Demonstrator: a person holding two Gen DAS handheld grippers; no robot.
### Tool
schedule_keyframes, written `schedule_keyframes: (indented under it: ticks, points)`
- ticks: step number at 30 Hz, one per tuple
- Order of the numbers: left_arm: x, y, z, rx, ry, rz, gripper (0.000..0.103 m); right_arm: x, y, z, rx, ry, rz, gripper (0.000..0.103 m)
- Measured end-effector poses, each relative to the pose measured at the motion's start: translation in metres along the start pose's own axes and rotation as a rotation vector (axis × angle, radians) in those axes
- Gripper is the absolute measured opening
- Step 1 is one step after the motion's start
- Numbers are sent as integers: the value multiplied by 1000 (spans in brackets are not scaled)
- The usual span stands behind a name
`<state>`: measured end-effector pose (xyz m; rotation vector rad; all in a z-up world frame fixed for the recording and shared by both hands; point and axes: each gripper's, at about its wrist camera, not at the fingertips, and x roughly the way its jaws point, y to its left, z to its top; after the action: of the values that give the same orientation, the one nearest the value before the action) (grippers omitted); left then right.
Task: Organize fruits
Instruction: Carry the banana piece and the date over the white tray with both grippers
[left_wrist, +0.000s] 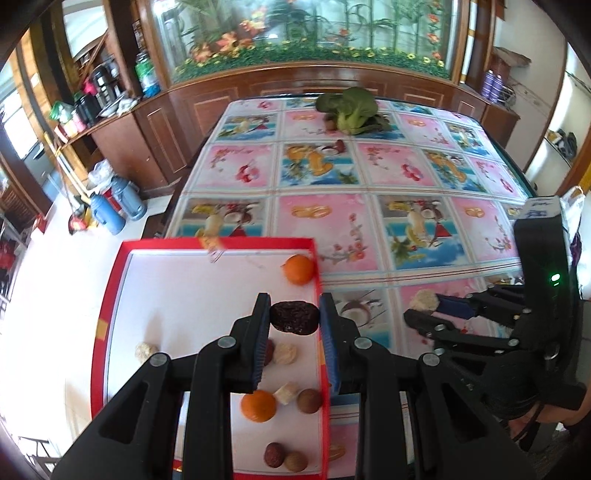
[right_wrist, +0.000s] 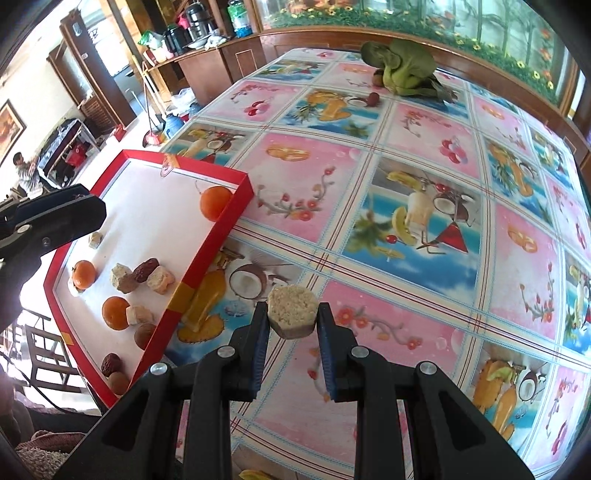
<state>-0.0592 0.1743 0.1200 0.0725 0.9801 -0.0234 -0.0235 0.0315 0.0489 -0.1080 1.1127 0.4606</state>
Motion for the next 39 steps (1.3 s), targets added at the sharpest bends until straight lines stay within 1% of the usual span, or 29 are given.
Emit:
schedule_keyframes:
  ticks: [7,16,22,28,33,39]
  points:
    - [4,33,-17,-71,18,52,28,-5,16,5,-54,-15,-15,24]
    - [0,73,-40,-145,32,120,28,-16,67,19,-217,-65,9,24]
    - [-6,89,-53,-165,42,150,28,-15,97,25,-274,-82,54,25]
    - [-12,105,-65,-189,54,183,28,-9,119,24,-307,-71,92,24]
    - [-14,113,-72,-199,61,205,28,-6,134,20,-337,-65,110,24]
    - [-14,119,-76,-213,72,218,28,-3,142,22,-361,-64,118,24]
